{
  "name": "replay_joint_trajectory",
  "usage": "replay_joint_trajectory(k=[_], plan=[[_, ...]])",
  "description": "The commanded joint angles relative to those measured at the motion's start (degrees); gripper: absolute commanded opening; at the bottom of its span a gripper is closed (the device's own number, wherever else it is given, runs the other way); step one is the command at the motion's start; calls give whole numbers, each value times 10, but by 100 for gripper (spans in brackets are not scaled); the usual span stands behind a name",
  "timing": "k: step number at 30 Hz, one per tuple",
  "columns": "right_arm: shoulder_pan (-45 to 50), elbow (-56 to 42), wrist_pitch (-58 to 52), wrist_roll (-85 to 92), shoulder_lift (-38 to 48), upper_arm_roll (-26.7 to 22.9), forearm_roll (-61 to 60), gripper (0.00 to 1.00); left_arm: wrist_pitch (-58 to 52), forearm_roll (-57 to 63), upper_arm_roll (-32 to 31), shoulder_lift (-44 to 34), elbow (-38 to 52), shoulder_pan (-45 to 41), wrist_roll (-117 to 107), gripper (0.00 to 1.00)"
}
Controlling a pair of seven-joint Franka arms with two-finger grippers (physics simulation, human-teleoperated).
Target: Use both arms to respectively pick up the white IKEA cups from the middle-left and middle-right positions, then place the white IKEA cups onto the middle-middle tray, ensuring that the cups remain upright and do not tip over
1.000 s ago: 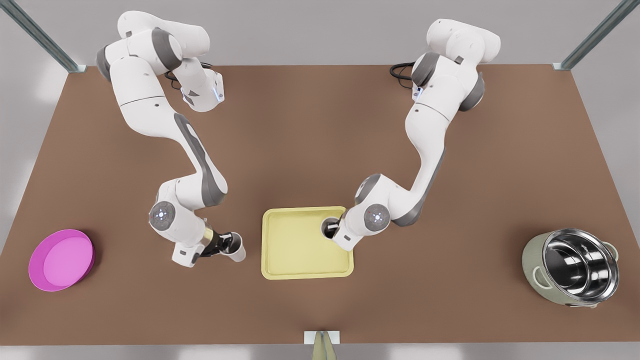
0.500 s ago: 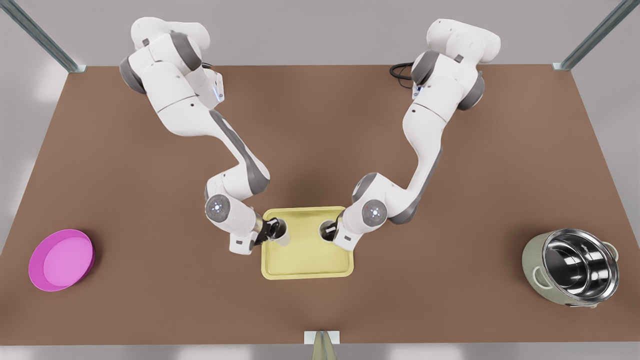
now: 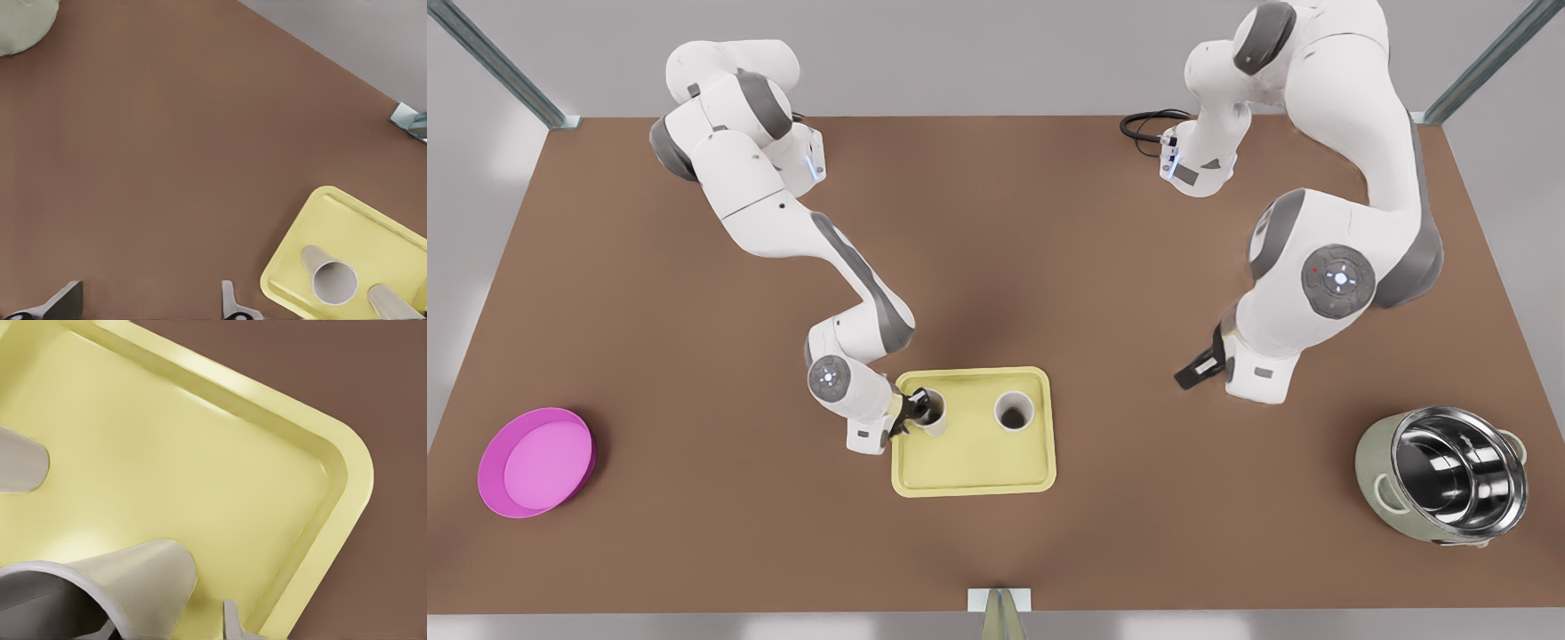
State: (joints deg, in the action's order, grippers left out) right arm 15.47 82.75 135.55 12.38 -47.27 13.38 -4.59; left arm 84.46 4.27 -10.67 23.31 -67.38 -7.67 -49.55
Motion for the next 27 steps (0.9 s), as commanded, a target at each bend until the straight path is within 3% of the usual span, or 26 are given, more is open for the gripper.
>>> replay_joint_trajectory(k=[1,3,12,15,17,18,20,21,25,27], plan=[[0,0,4,14,1,1,-17,100,-77,28,28,-82,-106,3,351,100],[0,0,4,13,2,1,-17,100,-63,26,94,-116,-165,-13,472,100],[-4,2,-27,15,55,5,-19,100,-135,-24,92,-105,-158,10,470,100],[-40,0,-133,14,112,0,-21,100,-143,-24,92,-106,-158,12,470,100],[-163,2,-237,11,105,-10,-7,100,-144,-24,92,-106,-158,12,470,100],[-182,2,-278,-2,112,-35,45,100,-144,-24,92,-107,-158,12,470,100],[-171,-93,-454,-93,136,-55,159,100,-149,-24,92,-106,-158,13,470,100],[-157,-131,-536,-96,171,-73,159,100,-150,-25,92,-106,-160,13,470,100],[-111,-42,-564,-97,389,-135,131,100,-151,-31,92,-106,-161,14,470,100],[-134,-33,-564,-95,393,-136,116,100,-152,-30,92,-106,-163,14,470,100]])
